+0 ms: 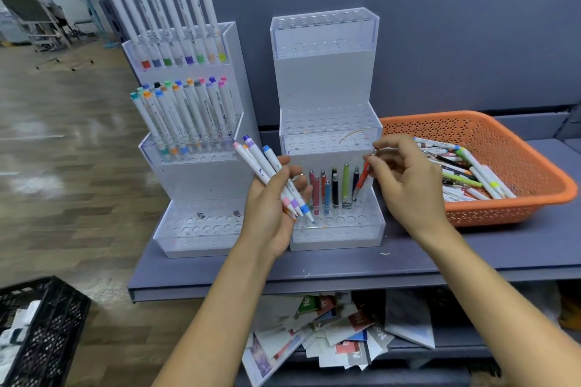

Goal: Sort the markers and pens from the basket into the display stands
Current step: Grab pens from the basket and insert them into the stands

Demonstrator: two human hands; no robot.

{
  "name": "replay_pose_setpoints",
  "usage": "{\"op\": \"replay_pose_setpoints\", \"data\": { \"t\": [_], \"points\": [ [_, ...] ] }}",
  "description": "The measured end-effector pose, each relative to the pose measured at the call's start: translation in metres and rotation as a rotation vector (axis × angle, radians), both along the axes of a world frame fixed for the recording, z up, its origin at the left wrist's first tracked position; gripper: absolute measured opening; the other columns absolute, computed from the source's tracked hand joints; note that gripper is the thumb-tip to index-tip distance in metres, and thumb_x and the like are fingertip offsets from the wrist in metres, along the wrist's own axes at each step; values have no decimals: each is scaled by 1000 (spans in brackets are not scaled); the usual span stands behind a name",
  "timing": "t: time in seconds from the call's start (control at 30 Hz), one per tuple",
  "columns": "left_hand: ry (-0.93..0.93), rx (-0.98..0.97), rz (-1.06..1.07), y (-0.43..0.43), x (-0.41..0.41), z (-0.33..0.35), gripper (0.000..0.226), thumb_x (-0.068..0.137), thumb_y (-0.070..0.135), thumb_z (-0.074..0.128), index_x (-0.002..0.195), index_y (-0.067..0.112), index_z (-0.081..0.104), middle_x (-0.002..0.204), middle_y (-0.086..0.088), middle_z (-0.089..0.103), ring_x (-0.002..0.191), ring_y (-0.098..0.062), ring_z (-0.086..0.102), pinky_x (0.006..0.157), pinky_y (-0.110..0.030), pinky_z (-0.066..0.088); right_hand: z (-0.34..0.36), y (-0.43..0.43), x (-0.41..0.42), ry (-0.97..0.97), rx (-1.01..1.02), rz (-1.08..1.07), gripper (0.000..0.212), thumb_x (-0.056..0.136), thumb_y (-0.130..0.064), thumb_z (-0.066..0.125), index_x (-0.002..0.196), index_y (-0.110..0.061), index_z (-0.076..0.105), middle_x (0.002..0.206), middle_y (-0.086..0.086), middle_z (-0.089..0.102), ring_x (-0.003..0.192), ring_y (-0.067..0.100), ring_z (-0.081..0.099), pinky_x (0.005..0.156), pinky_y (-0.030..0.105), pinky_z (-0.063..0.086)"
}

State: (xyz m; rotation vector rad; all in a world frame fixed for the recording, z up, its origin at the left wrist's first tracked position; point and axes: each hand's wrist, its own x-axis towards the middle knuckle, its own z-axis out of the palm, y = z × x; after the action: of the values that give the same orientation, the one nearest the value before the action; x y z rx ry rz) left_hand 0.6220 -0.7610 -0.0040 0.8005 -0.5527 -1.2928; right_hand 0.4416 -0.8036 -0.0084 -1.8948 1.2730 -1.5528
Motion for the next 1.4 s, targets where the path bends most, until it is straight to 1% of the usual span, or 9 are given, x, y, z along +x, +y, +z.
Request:
{"op": "replay_pose_setpoints", "data": {
  "t": [0.2,0.37,0.5,0.6,0.73,0.9,1.17,1.27,1.4],
  "points": [
    [-66,-23,-28,3,-9,1,13,98,8,45,100,11,57,69,1,63,60,-9,61,62,-25,56,-12,-7,9,160,-54,9,14,88,-5,64,101,-8,61,84,-6,63,78,7,64,71,7,48],
    [-130,-43,-70,5,-14,1,15,99,8,43,107,9,55,68,1,53,57,-10,54,57,-23,52,-26,-13,11,377,-66,15,12,82,-4,69,93,-7,64,82,5,69,72,20,64,68,27,49],
    [-167,-37,-65,3,-16,0,8,98,8,43,102,9,50,67,-1,53,51,-10,48,47,-21,43,-32,-14,8,464,-44,45,12,81,-4,69,92,-6,63,81,7,69,74,23,64,68,28,48],
    [-205,-27,-49,3,-19,-1,11,99,11,43,90,8,50,67,0,58,50,-8,46,45,-19,40,-26,-12,7,401,-34,32,14,83,-9,69,97,-7,66,84,4,69,74,19,64,71,30,53],
    [-246,-39,-46,5,-20,-1,14,98,12,44,102,8,58,70,2,61,57,-8,51,50,-19,44,-3,-1,7,139,-35,27,14,88,-8,63,101,-11,65,86,-4,67,73,4,60,68,7,45],
    [-434,-69,-13,15,-13,0,19,98,18,45,105,12,62,75,1,68,62,-9,60,59,-23,49,26,18,33,-346,337,401,20,92,-8,57,105,-23,61,90,4,71,88,12,69,77,26,55],
    [-547,-87,63,24,33,15,11,97,19,47,100,18,58,69,3,68,56,-9,60,56,-22,50,45,16,100,-210,251,523,24,84,1,65,100,-16,66,87,1,70,83,13,69,72,30,58],
    [-498,-81,102,23,63,21,15,99,19,44,105,13,56,80,-2,72,60,-15,66,57,-25,54,52,8,124,-212,193,506,21,82,1,67,97,-15,65,86,0,69,81,9,68,70,23,56],
    [-470,-63,164,22,108,28,13,101,21,40,105,15,51,79,0,73,63,-20,69,59,-28,58,74,-8,151,-329,97,475,23,84,1,66,93,-19,63,90,3,69,85,16,69,73,30,57]
  ]
}}
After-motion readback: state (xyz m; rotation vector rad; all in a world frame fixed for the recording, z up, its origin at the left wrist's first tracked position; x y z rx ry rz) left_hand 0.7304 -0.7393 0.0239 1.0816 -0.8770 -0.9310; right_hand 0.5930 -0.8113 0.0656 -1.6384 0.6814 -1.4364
